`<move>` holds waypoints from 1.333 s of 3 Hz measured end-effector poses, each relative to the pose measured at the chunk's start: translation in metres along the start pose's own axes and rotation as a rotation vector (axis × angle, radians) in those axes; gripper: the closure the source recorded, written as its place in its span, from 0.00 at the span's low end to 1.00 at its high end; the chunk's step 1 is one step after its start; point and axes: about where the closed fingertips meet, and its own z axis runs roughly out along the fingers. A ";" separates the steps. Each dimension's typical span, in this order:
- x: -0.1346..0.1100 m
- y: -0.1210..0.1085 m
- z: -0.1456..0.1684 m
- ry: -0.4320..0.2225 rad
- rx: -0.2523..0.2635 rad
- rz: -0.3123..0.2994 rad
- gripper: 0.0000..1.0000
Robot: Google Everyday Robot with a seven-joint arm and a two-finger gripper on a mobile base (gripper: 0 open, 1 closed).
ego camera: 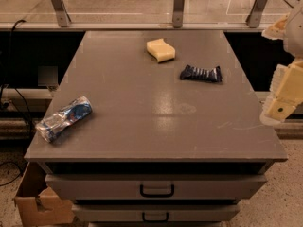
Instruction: Move rxbar blueberry near redbull can
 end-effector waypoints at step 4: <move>-0.005 -0.128 0.094 -0.167 -0.083 0.055 0.00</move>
Offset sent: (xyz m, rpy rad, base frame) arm 0.0670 -0.0075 -0.0128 0.1337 0.0020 0.0409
